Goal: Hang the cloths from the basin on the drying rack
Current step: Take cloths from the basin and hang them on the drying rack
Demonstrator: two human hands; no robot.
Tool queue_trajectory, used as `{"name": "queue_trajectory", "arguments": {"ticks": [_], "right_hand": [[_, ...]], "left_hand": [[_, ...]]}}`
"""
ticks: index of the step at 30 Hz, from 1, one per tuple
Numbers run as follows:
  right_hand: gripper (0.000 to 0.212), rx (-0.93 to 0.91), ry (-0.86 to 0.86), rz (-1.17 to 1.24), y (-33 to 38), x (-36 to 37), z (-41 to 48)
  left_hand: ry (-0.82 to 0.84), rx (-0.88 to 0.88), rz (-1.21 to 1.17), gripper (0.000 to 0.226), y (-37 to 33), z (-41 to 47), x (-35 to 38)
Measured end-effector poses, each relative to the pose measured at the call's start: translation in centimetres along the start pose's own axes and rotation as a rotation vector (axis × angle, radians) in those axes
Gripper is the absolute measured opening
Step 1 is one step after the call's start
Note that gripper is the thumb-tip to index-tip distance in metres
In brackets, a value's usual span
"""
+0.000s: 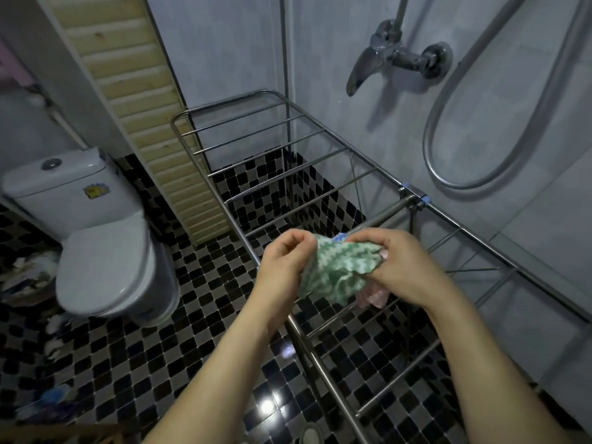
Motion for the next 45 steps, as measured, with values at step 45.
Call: {"name": "queue_trajectory", "arguments": {"ticks": [45], "right_hand": [[0.018, 0.234, -0.051, -0.416, -12.8, 0.5, 3.1]], "left_hand": [[-0.144, 0.199, 1.337, 0.044, 6.3, 0.7, -2.4]]}}
Point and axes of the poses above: each hand's wrist, its own z-axis towards the middle knuckle, its own x-axis out of the palm, y = z × x, the point moved 7 cm from there along z, towards the middle knuckle, and after that the axes turned 6 degrees about -x, right-handed, at the moved point
